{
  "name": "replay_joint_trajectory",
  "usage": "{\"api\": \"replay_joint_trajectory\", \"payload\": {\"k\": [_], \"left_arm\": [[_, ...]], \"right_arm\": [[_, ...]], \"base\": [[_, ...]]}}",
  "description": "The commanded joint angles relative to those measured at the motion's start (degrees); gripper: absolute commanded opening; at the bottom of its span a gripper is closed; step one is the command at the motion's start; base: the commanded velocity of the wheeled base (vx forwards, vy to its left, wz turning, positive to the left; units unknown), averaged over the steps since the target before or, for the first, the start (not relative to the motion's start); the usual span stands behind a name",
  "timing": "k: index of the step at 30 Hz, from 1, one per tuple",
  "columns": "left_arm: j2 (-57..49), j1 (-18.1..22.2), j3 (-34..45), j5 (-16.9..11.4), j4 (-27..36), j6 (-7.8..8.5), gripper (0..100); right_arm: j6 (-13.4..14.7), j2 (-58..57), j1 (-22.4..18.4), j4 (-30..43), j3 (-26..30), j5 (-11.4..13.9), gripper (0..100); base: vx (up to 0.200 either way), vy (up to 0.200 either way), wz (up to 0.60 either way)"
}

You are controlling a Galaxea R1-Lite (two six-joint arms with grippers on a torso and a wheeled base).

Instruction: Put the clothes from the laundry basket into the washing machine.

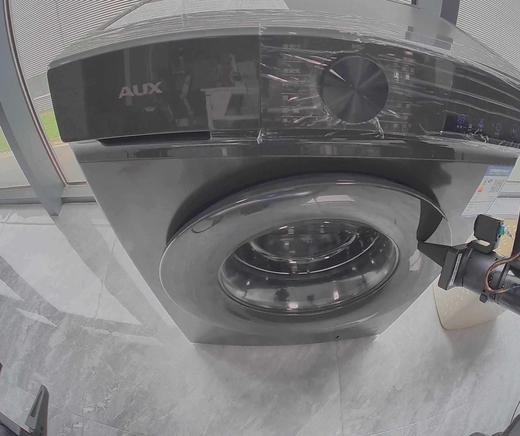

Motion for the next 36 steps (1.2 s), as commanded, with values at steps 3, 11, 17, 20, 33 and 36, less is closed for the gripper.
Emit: {"api": "replay_joint_trajectory", "payload": {"k": [3, 11, 17, 20, 33, 36], "left_arm": [[-0.8, 0.0, 0.9, 0.0, -0.1, 0.11, 100], [-0.9, 0.0, 0.9, 0.0, 0.0, 0.02, 100], [-0.9, 0.0, 0.9, 0.0, -0.1, -0.07, 100], [-0.8, 0.0, 0.9, 0.0, -0.1, -0.07, 100], [-0.8, 0.0, 0.9, -0.1, 0.0, -0.07, 100], [-0.8, 0.0, 0.9, -0.2, 0.0, -0.07, 100]], "right_arm": [[0.0, -0.4, 2.3, -2.5, 1.2, -1.1, 0], [-1.2, -12.1, 5.2, -1.9, 12.4, 3.9, 0], [-2.5, -18.3, 6.4, -1.8, 18.0, 5.3, 100], [-2.5, -20.4, 6.3, -1.7, 19.2, 5.3, 100], [-10.3, -38.4, -7.8, 3.4, 25.2, 6.1, 100], [-10.2, -51.4, -11.4, 9.8, 25.2, 9.0, 100]], "base": [[0.0, 0.0, 0.0], [0.0, 0.0, 0.0], [0.0, 0.0, 0.0], [0.0, 0.0, 0.0], [0.0, 0.0, 0.0], [0.0, 0.0, 0.0]]}}
